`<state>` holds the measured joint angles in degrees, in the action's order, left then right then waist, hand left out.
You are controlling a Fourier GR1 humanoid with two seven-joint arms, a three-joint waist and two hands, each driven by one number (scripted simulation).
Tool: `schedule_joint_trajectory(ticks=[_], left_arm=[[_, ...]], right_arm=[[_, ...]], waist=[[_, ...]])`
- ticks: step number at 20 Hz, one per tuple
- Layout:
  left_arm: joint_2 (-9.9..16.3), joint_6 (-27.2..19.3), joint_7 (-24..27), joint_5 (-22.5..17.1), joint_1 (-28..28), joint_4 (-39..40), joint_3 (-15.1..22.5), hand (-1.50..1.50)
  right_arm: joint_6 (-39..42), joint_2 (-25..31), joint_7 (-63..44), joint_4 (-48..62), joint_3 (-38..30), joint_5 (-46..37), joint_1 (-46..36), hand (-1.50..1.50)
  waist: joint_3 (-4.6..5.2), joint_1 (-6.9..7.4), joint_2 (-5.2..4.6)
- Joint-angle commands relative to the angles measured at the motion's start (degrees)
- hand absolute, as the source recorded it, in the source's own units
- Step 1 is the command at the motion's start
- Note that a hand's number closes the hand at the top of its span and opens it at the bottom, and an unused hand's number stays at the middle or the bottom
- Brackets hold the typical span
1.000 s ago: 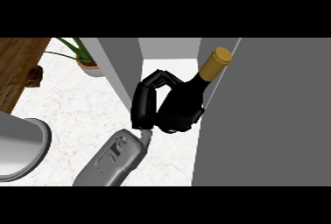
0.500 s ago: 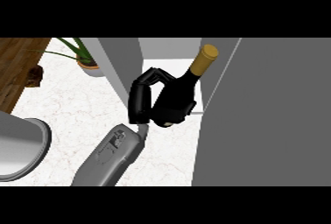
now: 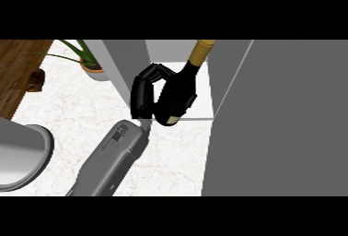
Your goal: Pick up the wine, place it into the cabinet and close the cabinet
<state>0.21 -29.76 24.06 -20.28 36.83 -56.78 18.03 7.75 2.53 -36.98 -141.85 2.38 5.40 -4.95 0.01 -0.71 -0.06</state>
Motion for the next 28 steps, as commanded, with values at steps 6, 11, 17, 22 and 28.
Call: schedule_joint_trajectory(ticks=[6, 11, 17, 22, 28], left_arm=[[-0.2, 3.2, 1.3, -4.5, 7.6, 11.3, -3.9, 1.50], [-0.2, 4.0, 4.6, -3.6, 10.5, 19.1, -5.8, 1.50], [-0.2, 0.9, 4.6, -4.3, 19.1, 25.7, -6.9, 1.50], [0.3, 3.5, 12.2, -2.3, 22.6, 33.8, -12.5, 1.50], [-0.2, 1.0, 16.2, -5.2, 24.1, 37.4, -11.6, 1.50]], right_arm=[[0.6, -1.8, 1.2, -4.7, 1.9, 2.1, 3.9, -1.50], [-0.5, -1.1, -4.0, -7.5, 3.4, 2.2, 2.6, -1.50], [0.3, 0.2, -2.5, -5.2, -1.1, 5.9, 0.7, -1.50], [-0.7, -1.3, -3.2, -4.3, 1.6, 3.7, 0.1, -1.50], [0.1, -1.2, -1.8, -2.7, 0.8, 5.3, -0.8, -1.50]], waist=[[-0.01, -0.52, -0.10], [0.02, -0.58, -0.10], [0.00, -1.20, -0.24], [0.04, -1.54, -0.58], [0.02, -2.37, -0.64]])
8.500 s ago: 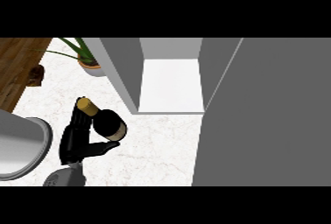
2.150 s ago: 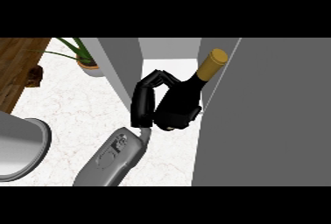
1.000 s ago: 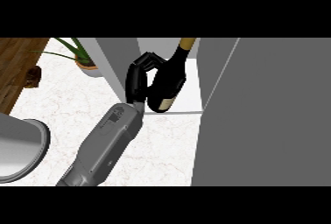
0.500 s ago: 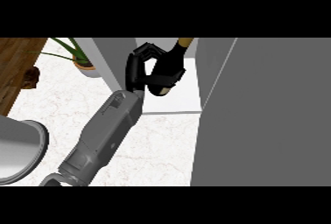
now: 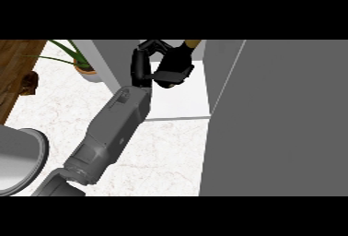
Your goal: Pick up the wine, place it into the cabinet and close the cabinet
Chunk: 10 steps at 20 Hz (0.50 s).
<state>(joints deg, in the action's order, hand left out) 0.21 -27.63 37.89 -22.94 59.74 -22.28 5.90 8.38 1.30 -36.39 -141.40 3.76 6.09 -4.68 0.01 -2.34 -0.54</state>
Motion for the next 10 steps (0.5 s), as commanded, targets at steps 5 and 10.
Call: schedule_joint_trajectory(ticks=[5, 10], left_arm=[[-0.1, 1.7, -0.7, -2.8, 6.0, 7.8, -5.7, 1.50], [-0.2, 3.4, 1.5, -7.5, 4.7, 8.6, -7.7, 1.50]], right_arm=[[0.7, 0.4, -1.6, -3.6, -0.1, 4.8, 0.9, -1.50], [0.3, -0.2, 0.2, -3.1, 1.2, 3.1, 2.4, -1.50]], waist=[[0.01, -0.76, -0.43], [0.01, -1.35, -0.38]])
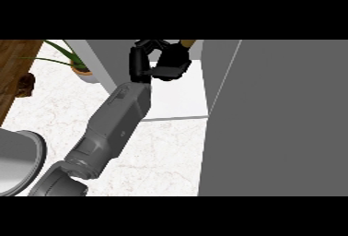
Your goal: Pick up the wine, place it into the cabinet and close the cabinet
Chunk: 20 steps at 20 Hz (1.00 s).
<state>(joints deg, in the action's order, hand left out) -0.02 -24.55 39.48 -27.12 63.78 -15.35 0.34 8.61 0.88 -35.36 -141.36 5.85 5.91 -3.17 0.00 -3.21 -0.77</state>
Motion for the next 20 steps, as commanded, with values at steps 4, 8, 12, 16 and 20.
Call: schedule_joint_trajectory(ticks=[4, 8, 12, 16, 20], left_arm=[[0.0, 2.9, 2.9, -3.2, 0.1, 4.3, -3.9, 1.50], [0.0, 2.2, 2.6, -2.3, 2.3, 5.3, -3.6, 1.50], [1.7, 3.5, 3.2, -1.4, 1.6, 7.8, -4.2, 1.50], [0.7, 0.6, 4.3, -0.9, 1.9, 8.8, -4.5, -1.50], [2.8, 2.7, 4.3, 1.1, 0.4, 9.8, -3.1, -1.50]], right_arm=[[0.1, -0.8, 1.1, -2.6, 2.0, 1.8, 1.4, -1.50], [-1.2, -0.6, -3.1, -2.6, 2.6, 0.2, -3.4, -1.50], [-0.5, -0.8, -0.5, -4.3, 2.1, 1.7, 1.0, -1.50], [0.0, -0.5, 0.4, -2.6, 0.5, 1.6, -0.3, -1.50], [0.1, 1.0, -1.6, -2.2, -2.7, 4.3, -2.9, -1.50]], waist=[[0.04, -0.73, -0.45], [0.08, 0.23, -0.19], [0.04, -0.97, -0.62], [0.03, -0.94, -0.70], [0.03, -0.46, -0.66]])
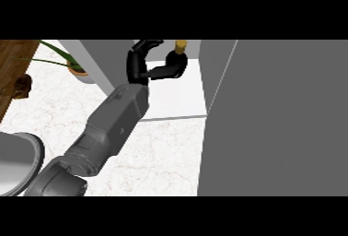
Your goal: Pick up the wine, place it into the cabinet and close the cabinet
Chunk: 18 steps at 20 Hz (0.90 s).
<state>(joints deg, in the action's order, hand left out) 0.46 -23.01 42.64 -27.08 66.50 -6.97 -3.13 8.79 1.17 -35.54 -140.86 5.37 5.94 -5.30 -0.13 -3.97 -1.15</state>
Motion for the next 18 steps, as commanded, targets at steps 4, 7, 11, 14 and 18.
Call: schedule_joint_trajectory(ticks=[4, 7, 11, 14, 18], left_arm=[[-0.4, -4.4, 2.2, 1.3, -1.7, 2.3, 0.0, -1.50], [1.0, -3.4, 2.3, 2.5, -2.3, 2.9, 0.9, -1.50], [0.8, -5.5, 4.1, 3.2, -4.6, 3.5, 1.2, -1.50], [-0.1, -4.7, 4.0, 3.4, -4.5, 2.9, 1.2, -1.50], [1.7, -3.4, 4.2, 2.1, -4.0, 2.0, -0.5, -1.50]], right_arm=[[-0.7, -0.8, -1.5, -3.9, 2.0, 1.3, 0.9, -1.50], [-1.4, -0.3, -3.8, -4.9, 0.6, 2.8, -1.3, -1.50], [-0.9, -0.2, -2.8, -5.5, 0.1, 2.5, 0.7, -1.50], [-0.8, -0.2, -2.5, -3.7, 0.4, 1.7, -0.7, -1.50], [0.0, -1.0, 1.1, -0.8, 1.3, 1.0, 1.0, -1.50]], waist=[[0.18, -0.56, -0.37], [0.24, -1.10, -0.64], [0.22, -0.84, -0.46], [0.24, -0.12, -0.31], [0.20, -0.34, -0.55]])
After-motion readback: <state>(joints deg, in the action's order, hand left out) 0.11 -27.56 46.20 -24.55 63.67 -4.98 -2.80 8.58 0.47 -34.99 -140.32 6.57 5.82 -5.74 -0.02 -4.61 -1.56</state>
